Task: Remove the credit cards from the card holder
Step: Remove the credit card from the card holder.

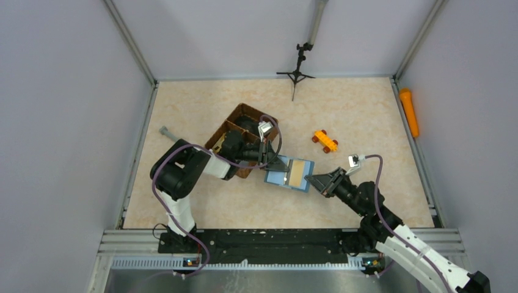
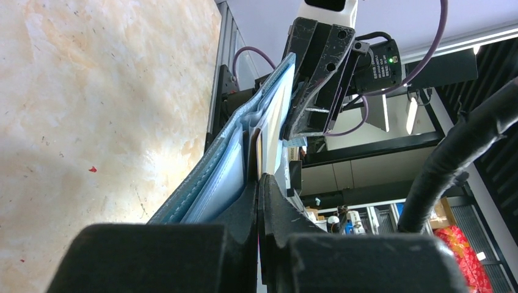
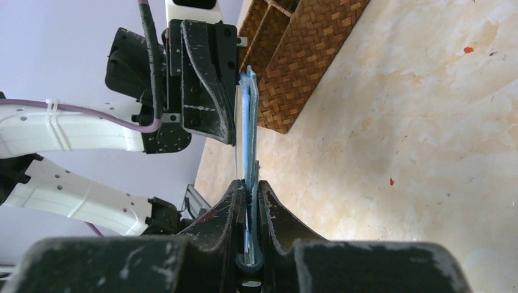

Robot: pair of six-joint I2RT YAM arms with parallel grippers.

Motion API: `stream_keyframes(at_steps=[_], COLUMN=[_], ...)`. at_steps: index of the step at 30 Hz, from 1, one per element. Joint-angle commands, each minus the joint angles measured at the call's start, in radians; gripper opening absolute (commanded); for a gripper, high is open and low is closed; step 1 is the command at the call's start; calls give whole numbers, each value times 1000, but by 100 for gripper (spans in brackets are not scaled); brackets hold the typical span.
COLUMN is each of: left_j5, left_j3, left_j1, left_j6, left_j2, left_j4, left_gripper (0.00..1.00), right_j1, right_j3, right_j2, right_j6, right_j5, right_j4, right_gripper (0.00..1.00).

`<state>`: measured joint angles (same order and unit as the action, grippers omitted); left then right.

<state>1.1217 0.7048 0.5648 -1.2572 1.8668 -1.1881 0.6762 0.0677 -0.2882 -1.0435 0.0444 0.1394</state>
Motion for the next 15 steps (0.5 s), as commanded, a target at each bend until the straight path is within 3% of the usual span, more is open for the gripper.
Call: stream_keyframes(at_steps=[1,15], left_j5=[0,6], left_j3=[-2,-7], left_j1=[-22,-32], left_j6=[32,24], left_j2=[-41,-47], left_j4=[1,-9], left_gripper=[0,0], right_j1=[-20,-29], right_j3=[48,43], right_j2=[25,62], right_j6=[10,1], right_j5=[-14,-3], right_j4=[7,-12], right_gripper=[0,0])
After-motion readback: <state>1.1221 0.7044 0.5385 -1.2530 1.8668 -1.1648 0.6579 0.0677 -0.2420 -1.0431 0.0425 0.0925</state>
